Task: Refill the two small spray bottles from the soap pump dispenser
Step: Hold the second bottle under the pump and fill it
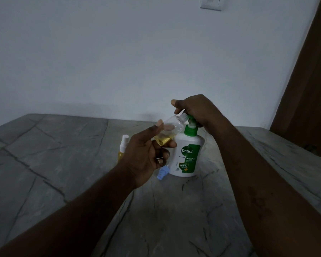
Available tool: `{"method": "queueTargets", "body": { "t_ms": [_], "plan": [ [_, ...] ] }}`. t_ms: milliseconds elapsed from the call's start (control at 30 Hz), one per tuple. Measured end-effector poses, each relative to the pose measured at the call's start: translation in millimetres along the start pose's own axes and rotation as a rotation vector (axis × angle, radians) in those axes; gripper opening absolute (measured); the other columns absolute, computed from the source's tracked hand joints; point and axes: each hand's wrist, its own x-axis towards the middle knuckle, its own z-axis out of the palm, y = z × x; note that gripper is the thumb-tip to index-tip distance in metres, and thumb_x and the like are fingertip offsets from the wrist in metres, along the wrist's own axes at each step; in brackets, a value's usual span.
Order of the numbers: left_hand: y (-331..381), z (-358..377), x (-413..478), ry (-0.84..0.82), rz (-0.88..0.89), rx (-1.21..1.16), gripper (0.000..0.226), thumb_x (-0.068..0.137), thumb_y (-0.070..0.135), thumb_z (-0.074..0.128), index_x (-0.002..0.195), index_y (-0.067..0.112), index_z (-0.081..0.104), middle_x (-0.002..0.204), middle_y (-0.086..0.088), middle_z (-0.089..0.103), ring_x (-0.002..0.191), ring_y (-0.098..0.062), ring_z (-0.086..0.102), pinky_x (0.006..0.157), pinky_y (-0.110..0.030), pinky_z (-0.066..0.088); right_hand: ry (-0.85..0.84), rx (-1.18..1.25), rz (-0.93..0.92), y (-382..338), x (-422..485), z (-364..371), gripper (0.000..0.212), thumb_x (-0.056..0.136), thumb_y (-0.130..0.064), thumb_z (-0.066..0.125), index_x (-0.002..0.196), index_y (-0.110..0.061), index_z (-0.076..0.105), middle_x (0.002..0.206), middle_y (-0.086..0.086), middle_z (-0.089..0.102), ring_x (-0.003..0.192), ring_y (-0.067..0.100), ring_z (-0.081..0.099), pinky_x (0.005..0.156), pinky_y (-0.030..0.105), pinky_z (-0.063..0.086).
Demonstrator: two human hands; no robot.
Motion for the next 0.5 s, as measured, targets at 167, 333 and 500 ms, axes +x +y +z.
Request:
{"method": "queueTargets", "body": {
  "t_ms": [167,333,500],
  "plan": [
    [0.4,2.4,-0.2,0.007,-0.010,-0.008,0.047,0.098,0.048,0.049,0.123,0.012,0.068,0.078,-0.008,0.066,0.057,-0.014,0.049,0.048,-0.024,0.038,-0.020,0.049,0.026,1.3,-0.5,0.0,0.037,0.088,-0.054,0.070,0.081,-0.019,0.079,0.080,-0.002,0.067,0.067,0.015,0.057,0.062,0.028,0.045],
    [1.0,2.2,0.1,0.005,-0.010,-0.006,0.051,0.098,0.050,0.049,0.125,0.011,0.067,0.079,-0.008,0.065,0.058,-0.015,0.048,0.052,-0.026,0.033,-0.034,0.031,0.035,2.3,0.8,0.0,0.034,0.090,-0.052,0.070,0.080,-0.020,0.078,0.083,-0.001,0.067,0.070,0.016,0.058,0.062,0.029,0.044],
    [0.4,1.1,0.4,0.012,-0.019,-0.003,0.048,0.096,0.050,0.050,0.120,0.013,0.068,0.077,-0.008,0.066,0.056,-0.015,0.049,0.053,-0.028,0.032,-0.080,0.036,0.099,7.3,4.2,3.1,0.036,0.084,-0.052,0.075,0.085,-0.016,0.080,0.087,0.005,0.071,0.070,0.019,0.057,0.061,0.029,0.042]
  ]
}}
